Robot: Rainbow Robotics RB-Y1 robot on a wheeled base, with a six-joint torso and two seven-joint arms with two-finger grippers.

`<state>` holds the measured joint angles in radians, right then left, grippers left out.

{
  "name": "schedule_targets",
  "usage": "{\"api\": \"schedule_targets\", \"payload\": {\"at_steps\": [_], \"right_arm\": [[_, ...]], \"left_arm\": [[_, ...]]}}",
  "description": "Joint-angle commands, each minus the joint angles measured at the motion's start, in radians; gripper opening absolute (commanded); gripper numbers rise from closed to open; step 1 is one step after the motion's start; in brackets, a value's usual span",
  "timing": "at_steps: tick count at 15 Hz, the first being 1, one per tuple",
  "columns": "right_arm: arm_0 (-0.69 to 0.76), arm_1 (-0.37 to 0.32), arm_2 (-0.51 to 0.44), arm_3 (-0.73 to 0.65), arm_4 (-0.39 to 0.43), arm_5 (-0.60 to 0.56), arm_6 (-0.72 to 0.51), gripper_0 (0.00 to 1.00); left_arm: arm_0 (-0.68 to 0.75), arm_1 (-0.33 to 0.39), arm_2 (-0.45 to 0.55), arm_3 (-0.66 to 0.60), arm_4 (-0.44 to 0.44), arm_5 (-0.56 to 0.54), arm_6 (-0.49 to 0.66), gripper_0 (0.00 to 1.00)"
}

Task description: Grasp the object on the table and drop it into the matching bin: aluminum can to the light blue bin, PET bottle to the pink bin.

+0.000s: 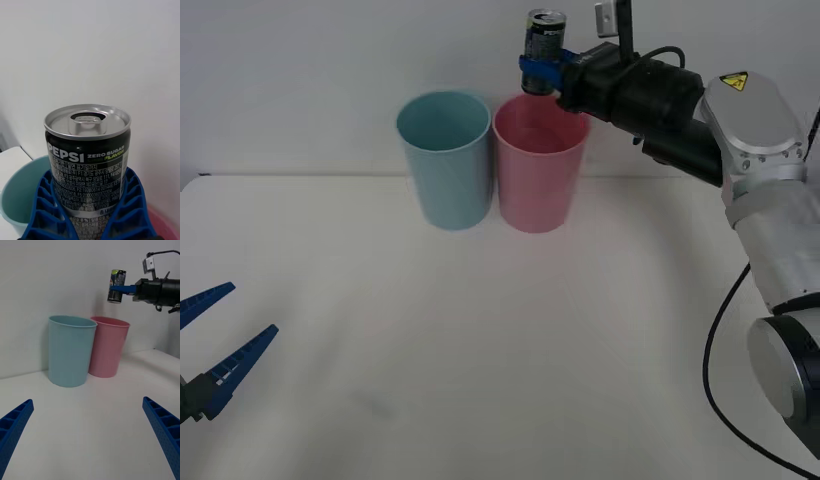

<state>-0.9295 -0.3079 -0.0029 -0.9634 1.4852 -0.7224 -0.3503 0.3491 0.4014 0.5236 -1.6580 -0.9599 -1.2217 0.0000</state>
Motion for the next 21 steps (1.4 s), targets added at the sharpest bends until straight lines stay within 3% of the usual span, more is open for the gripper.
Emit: {"api": "schedule_targets", "payload": {"at_steps": [1,8,14,21], "right_arm": [[-0.022,0.044,0.055,0.017,0.0,0.086,0.001,0.0],[-0.042,0.144,0.178,0.017,0.0,0.267,-0.004,0.0],[-0.043,0.205,0.221,0.017,0.02,0.394,0.03,0.01],[-0.204,0.277,0.201,0.27,-0.052,0.475,0.154,0.02]], "left_arm": [[0.0,0.0,0.0,0.0,0.0,0.0,0.0,1.0],[0.0,0.0,0.0,0.0,0.0,0.0,0.0,1.0],[0.0,0.0,0.0,0.0,0.0,0.0,0.0,1.0],[0.0,0.0,0.0,0.0,0.0,0.0,0.0,1.0]]}}
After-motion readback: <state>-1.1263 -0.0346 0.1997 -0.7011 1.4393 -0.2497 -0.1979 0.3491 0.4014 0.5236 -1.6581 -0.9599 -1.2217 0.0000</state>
